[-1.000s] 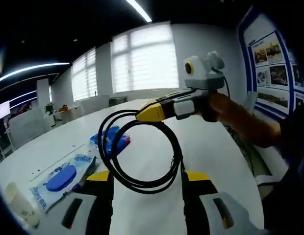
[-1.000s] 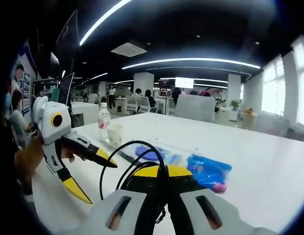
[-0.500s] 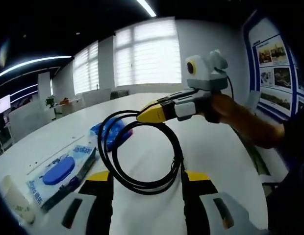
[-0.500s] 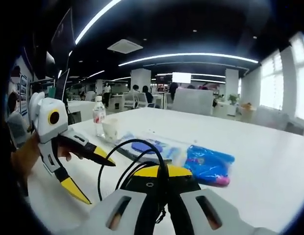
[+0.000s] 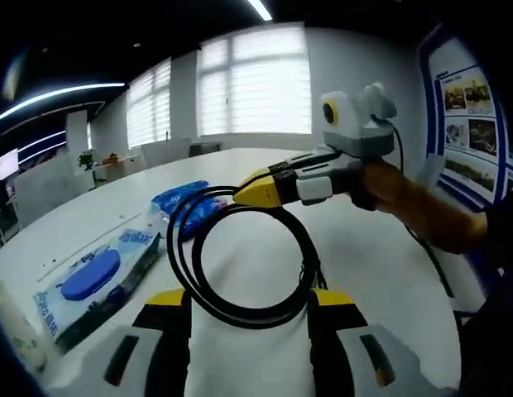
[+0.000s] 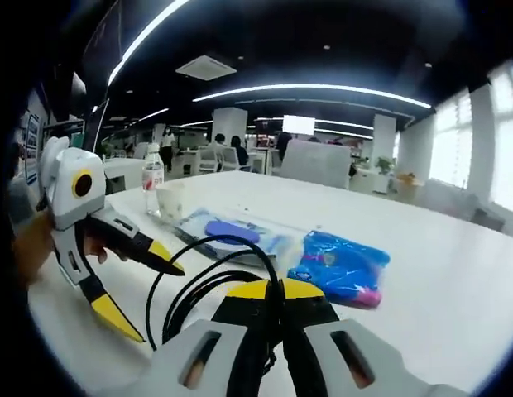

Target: Arrange the tabletop items into an orderly group along one side of the table until the central work area is clear of visible clutter.

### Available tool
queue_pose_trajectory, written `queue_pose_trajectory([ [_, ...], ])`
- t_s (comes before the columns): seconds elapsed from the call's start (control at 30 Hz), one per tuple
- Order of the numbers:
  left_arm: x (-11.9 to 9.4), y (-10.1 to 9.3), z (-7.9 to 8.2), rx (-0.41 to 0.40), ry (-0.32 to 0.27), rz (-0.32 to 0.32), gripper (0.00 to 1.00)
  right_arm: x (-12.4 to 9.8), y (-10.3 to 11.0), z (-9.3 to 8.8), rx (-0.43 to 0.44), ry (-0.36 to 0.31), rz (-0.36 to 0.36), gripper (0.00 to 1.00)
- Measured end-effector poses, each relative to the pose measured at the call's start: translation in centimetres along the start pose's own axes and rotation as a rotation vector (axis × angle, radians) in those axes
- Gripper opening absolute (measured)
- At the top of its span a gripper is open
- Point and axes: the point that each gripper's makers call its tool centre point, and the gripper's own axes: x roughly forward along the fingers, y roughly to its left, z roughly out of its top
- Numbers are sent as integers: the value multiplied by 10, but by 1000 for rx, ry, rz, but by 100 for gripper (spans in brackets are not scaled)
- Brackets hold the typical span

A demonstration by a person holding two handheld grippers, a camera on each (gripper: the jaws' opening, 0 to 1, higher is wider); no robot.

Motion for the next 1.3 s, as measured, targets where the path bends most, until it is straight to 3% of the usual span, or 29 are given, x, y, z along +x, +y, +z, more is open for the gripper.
queue_pose_trajectory([
  [0.27,3,-1,-6,1,21,4,55,9,-6,-17,4,41,-12,0],
  [0.77,5,-18,-10,1,43,-7,55,3,0,-41,3,106,-23,0],
  [1.3,5,-19,-10,-18,42,-18,55,7,-6,-49,13,133,-20,1],
])
